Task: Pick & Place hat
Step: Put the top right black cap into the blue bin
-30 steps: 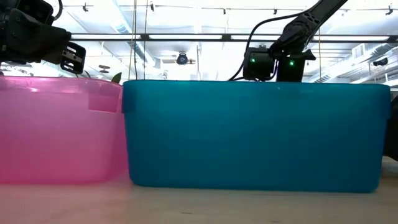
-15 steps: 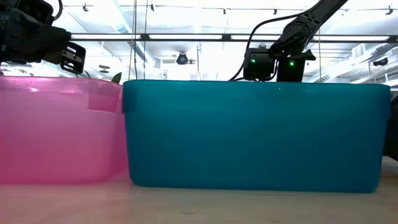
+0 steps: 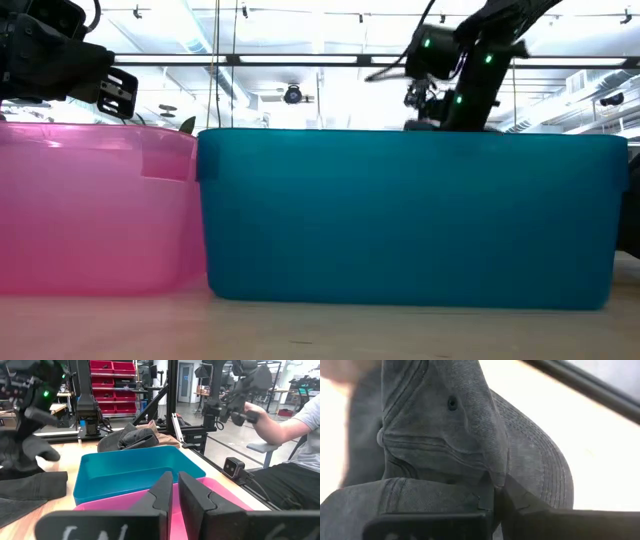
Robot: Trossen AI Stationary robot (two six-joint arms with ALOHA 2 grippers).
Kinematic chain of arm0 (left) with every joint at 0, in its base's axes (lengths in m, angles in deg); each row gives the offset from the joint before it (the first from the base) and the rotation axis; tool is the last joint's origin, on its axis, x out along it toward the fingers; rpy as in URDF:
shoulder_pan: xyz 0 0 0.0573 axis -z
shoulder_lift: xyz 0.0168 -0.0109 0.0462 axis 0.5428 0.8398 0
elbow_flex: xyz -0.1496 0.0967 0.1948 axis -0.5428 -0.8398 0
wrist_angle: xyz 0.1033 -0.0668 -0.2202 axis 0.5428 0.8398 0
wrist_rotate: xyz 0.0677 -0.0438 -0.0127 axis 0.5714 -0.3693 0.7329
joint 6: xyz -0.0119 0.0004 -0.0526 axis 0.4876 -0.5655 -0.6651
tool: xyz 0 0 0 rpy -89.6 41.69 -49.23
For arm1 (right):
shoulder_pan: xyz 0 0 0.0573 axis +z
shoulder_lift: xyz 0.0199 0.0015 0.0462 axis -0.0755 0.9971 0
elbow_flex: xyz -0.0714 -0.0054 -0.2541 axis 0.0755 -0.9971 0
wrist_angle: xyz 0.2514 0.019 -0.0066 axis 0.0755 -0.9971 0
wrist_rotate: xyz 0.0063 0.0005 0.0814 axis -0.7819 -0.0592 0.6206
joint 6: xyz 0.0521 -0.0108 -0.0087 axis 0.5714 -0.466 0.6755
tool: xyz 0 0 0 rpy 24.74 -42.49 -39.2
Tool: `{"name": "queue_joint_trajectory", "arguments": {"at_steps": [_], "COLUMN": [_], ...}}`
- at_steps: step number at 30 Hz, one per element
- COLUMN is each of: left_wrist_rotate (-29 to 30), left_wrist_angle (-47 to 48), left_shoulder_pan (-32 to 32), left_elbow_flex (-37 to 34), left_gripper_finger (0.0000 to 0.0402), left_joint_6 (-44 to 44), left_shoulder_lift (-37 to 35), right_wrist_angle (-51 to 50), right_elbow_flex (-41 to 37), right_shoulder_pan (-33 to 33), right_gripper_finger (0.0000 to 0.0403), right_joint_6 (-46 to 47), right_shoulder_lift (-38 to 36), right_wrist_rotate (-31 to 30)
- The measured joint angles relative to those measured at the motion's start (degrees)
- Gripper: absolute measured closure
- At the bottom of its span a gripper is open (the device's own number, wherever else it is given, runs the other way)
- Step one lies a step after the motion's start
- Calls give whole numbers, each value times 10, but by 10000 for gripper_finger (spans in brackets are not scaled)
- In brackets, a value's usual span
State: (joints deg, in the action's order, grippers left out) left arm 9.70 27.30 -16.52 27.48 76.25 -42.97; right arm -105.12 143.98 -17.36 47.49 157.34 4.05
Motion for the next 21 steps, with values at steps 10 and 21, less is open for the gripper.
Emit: {"name": "queue_joint_trajectory", "arguments": {"at_steps": [10,21], "left_wrist_rotate": [0,0], "left_wrist_angle": [0,0], "left_shoulder_pan": [0,0], "left_elbow_flex": [0,0], "left_gripper_finger": [367,367], "left_joint_6": [0,0], "left_shoulder_lift": [0,0], "right_wrist_angle": [59,171], "right_elbow_flex": [0,1], "right_shoulder_pan": [62,128], "right_gripper_finger": [398,398], "right_joint_6": [-88,-200], "right_shoulder_lift": [-74,-92], "right_wrist_rotate": [-9,70]}}
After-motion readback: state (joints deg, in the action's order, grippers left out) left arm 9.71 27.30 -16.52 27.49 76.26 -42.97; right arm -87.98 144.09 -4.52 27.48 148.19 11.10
